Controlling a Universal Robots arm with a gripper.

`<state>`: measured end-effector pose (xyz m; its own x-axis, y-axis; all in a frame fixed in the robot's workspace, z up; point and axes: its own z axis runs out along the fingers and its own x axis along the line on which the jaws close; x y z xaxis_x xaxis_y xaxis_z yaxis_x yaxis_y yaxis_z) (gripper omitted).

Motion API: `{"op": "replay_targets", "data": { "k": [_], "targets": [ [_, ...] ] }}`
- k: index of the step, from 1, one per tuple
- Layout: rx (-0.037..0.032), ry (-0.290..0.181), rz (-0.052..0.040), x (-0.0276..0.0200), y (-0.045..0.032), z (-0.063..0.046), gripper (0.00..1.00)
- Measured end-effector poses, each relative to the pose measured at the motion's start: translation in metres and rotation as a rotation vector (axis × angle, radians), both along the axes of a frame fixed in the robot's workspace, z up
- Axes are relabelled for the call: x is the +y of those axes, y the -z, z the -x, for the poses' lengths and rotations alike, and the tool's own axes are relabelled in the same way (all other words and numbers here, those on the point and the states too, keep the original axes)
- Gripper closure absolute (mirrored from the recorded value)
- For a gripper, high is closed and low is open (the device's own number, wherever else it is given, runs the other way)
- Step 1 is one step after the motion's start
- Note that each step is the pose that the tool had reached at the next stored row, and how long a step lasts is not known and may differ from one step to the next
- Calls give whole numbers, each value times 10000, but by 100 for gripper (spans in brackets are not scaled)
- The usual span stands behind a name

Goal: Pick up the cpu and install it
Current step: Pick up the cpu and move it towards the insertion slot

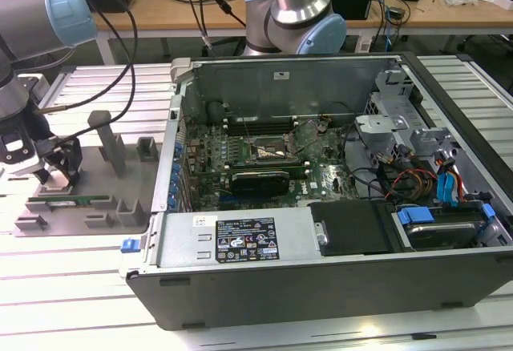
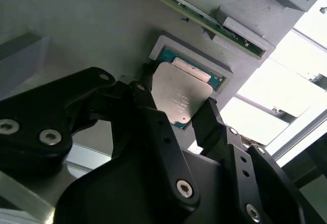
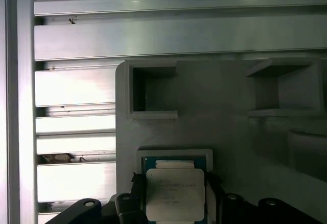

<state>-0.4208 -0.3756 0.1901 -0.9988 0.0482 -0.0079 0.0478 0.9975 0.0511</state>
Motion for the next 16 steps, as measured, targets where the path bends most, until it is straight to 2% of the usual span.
{"op": "replay_targets", "data": {
  "k": [6,7,8,10,16],
  "targets": [
    [3,-1,2,1,-177,1,45],
    [2,0,2,2,-181,0,45],
    [1,0,2,2,-179,1,45],
    [-2,-50,2,1,-22,2,45],
    [-1,-53,3,1,9,6,45]
  ]
}}
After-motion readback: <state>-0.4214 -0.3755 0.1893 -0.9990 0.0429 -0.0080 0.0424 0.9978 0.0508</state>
